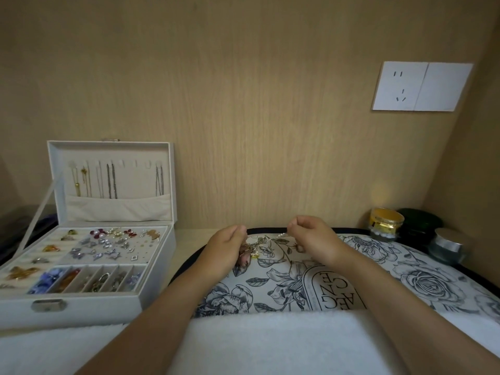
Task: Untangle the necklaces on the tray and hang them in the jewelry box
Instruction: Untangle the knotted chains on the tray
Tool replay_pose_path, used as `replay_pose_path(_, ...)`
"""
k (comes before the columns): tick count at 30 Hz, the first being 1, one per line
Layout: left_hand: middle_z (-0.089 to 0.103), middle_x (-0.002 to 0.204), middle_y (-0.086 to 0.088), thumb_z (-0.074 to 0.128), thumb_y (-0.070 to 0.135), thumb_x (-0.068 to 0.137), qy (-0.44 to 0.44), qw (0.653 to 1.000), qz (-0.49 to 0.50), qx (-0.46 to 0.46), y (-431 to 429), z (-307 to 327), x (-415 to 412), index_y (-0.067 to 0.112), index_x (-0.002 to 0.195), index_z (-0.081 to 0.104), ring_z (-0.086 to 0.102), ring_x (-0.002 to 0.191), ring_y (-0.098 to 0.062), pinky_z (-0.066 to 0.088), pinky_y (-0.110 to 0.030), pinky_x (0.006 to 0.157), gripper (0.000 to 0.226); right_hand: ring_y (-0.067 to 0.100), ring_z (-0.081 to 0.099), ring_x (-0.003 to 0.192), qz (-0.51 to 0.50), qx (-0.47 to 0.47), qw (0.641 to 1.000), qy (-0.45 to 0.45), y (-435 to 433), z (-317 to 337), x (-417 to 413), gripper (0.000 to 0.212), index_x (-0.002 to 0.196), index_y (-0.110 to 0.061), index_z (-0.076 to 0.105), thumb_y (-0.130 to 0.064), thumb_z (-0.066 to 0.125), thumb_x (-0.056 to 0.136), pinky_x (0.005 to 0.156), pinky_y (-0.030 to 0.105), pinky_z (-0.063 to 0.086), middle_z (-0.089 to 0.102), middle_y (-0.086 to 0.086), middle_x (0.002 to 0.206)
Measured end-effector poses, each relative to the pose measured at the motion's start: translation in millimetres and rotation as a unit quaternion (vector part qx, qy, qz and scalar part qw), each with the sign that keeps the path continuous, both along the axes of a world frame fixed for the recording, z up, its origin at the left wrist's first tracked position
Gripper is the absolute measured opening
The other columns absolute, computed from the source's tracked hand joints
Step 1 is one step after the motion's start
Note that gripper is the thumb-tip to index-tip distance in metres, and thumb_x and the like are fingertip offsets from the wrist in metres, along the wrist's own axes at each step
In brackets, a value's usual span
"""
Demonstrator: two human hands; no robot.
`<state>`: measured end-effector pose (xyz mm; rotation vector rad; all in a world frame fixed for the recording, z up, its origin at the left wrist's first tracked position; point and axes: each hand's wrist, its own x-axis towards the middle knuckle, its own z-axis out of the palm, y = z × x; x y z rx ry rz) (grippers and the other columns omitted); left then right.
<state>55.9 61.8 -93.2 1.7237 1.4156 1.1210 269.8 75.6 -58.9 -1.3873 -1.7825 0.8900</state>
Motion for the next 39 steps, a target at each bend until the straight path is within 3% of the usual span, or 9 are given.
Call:
replay_pose_path(4,0.047,0.059,0.01,0.036,0.031,0.106,0.155,0.986,0.002,0.06,-5.2,3.7,-2.0,0.019,0.064,0.04,0.044,0.056,-0.001,0.032,-0.024,0.061,0.044,0.014,0.053,0.067,-0.002,0.013,0.99,-0.139,-1.3,0.7,8.5,0.023,0.079,-0.015,0.058,-0.03,0.051,0.096,0.062,0.028,0.043,0.06,-0.001,0.074)
replay_pose_path(7,0.047,0.059,0.007,0.042,0.029,0.103,0.281,0.951,0.002,0.131,-0.6,2.2,-7.3,0.018,0.058,0.043,0.045,0.068,-0.006,0.034,-0.028,0.083,0.046,0.013,0.054,0.066,-0.004,0.018,0.961,-0.276,-3.3,1.2,11.7,0.027,0.074,-0.019,0.059,-0.039,0.055,0.091,0.062,0.029,0.041,0.061,-0.003,0.07)
replay_pose_path(10,0.052,0.071,0.01,0.062,0.033,0.089,0.335,0.931,-0.074,0.129,3.7,-1.7,-14.0,0.02,0.054,0.046,0.049,0.081,-0.003,0.027,-0.023,0.1,0.041,0.011,0.053,0.066,0.024,0.002,0.932,-0.362,-6.6,3.5,9.3,0.032,0.061,-0.021,0.055,-0.042,0.064,0.083,0.06,0.027,0.038,0.058,-0.007,0.067)
replay_pose_path(14,0.055,0.086,0.018,0.068,0.038,0.081,0.344,0.923,-0.096,0.143,3.0,-3.3,-15.7,0.026,0.055,0.052,0.047,0.093,0.0,0.026,-0.024,0.098,0.033,0.01,0.059,0.081,0.065,0.072,0.915,-0.392,-5.7,5.8,7.0,0.019,0.063,-0.024,0.064,-0.037,0.072,0.073,0.068,0.026,0.044,0.063,-0.008,0.081)
replay_pose_path(16,0.056,0.091,0.019,0.063,0.042,0.087,0.33,0.925,-0.071,0.178,3.2,-1.5,-12.1,0.03,0.069,0.06,0.046,0.097,-0.002,0.029,-0.027,0.098,0.021,0.004,0.06,0.083,0.09,0.091,0.93,-0.345,-6.6,4.8,5.3,0.004,0.078,-0.025,0.073,-0.028,0.071,0.077,0.071,0.02,0.046,0.064,-0.011,0.085)
replay_pose_path(20,0.058,0.096,0.021,0.063,0.049,0.09,0.317,0.924,-0.062,0.206,0.3,-1.8,1.4,0.036,0.096,0.068,0.046,0.099,-0.002,0.029,-0.025,0.098,0.015,-0.01,0.06,0.071,0.135,0.04,0.96,-0.241,-6.3,-1.9,0.9,0.01,0.086,-0.028,0.077,-0.019,0.074,0.082,0.061,0.006,0.042,0.07,-0.013,0.086)
replay_pose_path(27,0.062,0.093,0.025,0.067,0.055,0.084,0.315,0.93,-0.055,0.183,0.1,-8.3,15.5,0.041,0.094,0.072,0.048,0.098,-0.002,0.027,-0.027,0.102,0.019,0.005,0.068,0.064,0.139,0.01,0.977,-0.164,-1.8,-8.2,0.9,0.008,0.087,-0.015,0.073,-0.019,0.068,0.092,0.064,0.024,0.056,0.074,0.001,0.082)
replay_pose_path(32,0.073,0.092,0.017,0.068,0.026,0.092,0.103,0.991,-0.042,0.079,3.9,-8.6,12.7,0.034,0.096,0.075,0.064,0.09,0.002,0.048,-0.025,0.09,0.012,0.006,0.064,0.071,0.128,-0.024,0.991,-0.017,1.3,-9.7,-3.6,0.014,0.086,-0.015,0.068,-0.019,0.061,0.098,0.072,0.026,0.051,0.071,-0.003,0.079)
replay_pose_path(39,0.071,0.092,0.012,0.054,0.021,0.101,0.036,0.998,-0.038,0.041,0.4,-3.2,14.4,0.026,0.102,0.068,0.064,0.085,0.003,0.047,-0.018,0.076,0.015,0.005,0.038,0.038,0.102,-0.094,0.987,0.077,-4.7,-1.8,-11.7,0.015,0.086,-0.009,0.066,-0.009,0.057,0.099,0.04,0.018,0.03,0.06,0.01,0.07)
